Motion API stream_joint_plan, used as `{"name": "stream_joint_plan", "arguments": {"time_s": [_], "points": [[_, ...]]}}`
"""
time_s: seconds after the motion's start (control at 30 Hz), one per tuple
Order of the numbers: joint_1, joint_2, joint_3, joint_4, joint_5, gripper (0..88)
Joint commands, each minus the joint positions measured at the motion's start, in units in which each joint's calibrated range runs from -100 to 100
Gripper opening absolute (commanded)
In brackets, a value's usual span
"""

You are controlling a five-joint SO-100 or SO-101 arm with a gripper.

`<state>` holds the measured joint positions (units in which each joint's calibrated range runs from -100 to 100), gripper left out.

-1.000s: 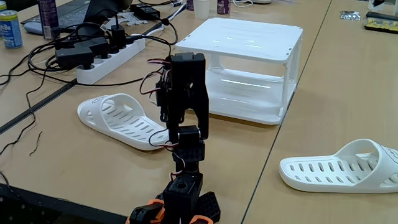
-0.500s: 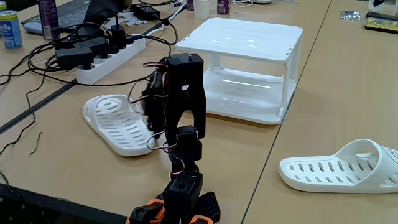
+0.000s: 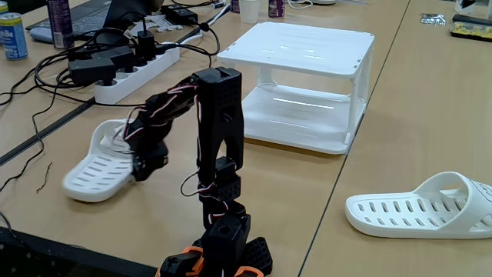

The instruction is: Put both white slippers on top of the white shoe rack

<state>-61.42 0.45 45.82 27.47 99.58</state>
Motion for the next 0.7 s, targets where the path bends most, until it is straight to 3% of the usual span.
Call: {"name": "stream_joint_plan", "arguments": {"time_s": [0.0,0.33,0.67], "points": [[-5.11,-0.24,-6.26,-0.29,0.42,0.7],[-13.66,0.09,-15.1,-0.38,0.42,0.7],[-4.45,1.78,-37.39,-0.2,0.42,0.7]]}}
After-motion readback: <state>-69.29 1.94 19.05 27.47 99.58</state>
